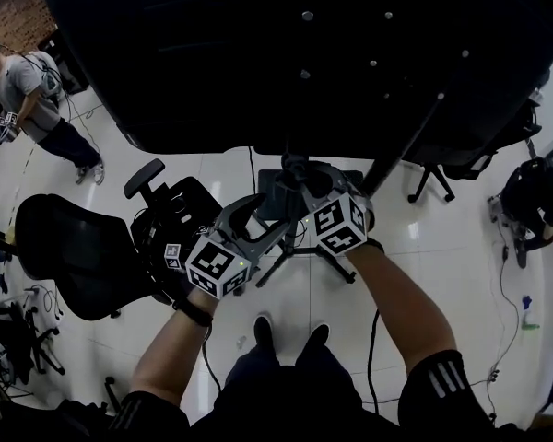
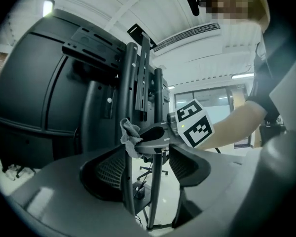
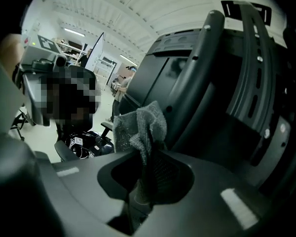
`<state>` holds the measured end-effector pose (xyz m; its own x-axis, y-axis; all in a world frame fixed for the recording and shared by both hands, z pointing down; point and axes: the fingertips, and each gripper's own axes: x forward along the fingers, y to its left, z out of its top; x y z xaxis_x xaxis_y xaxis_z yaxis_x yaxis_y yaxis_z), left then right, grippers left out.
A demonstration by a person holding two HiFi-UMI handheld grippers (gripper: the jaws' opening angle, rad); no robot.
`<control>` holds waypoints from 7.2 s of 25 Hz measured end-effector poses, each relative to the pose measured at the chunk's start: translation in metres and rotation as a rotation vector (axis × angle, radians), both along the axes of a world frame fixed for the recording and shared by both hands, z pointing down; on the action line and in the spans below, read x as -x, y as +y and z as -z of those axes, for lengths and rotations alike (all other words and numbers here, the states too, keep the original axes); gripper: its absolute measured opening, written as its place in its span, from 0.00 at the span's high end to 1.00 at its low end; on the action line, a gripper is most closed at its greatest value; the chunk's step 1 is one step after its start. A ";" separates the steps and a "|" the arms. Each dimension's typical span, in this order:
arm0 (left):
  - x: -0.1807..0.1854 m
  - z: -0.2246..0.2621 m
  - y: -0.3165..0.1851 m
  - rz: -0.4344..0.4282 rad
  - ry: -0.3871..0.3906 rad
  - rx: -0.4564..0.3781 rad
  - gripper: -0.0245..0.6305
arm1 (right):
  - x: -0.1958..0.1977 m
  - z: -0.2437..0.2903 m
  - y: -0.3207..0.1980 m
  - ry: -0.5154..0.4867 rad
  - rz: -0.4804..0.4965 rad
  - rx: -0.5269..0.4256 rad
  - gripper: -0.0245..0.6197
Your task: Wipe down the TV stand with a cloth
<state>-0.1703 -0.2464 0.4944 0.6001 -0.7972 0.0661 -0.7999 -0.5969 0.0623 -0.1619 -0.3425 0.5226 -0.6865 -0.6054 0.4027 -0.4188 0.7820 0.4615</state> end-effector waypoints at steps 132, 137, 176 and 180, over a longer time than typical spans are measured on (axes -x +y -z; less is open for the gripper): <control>-0.198 0.108 -0.055 -0.195 -0.059 -0.161 0.48 | -0.216 0.162 -0.057 -0.164 -0.048 -0.170 0.91; -0.196 0.076 -0.060 -0.195 -0.044 -0.106 0.48 | -0.214 0.121 -0.058 -0.172 -0.052 -0.096 0.90; -0.176 -0.299 -0.109 -0.161 -0.033 0.393 0.46 | -0.211 -0.365 -0.064 0.107 -0.227 0.524 0.90; -0.179 -0.333 -0.109 -0.162 -0.042 0.427 0.46 | -0.215 -0.413 -0.064 0.146 -0.244 0.573 0.90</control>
<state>0.0089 -0.3553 0.8275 0.7046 -0.5895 0.3951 -0.7054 -0.6424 0.2995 0.0533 -0.4069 0.9361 -0.4697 -0.3981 0.7879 -0.5809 0.8115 0.0637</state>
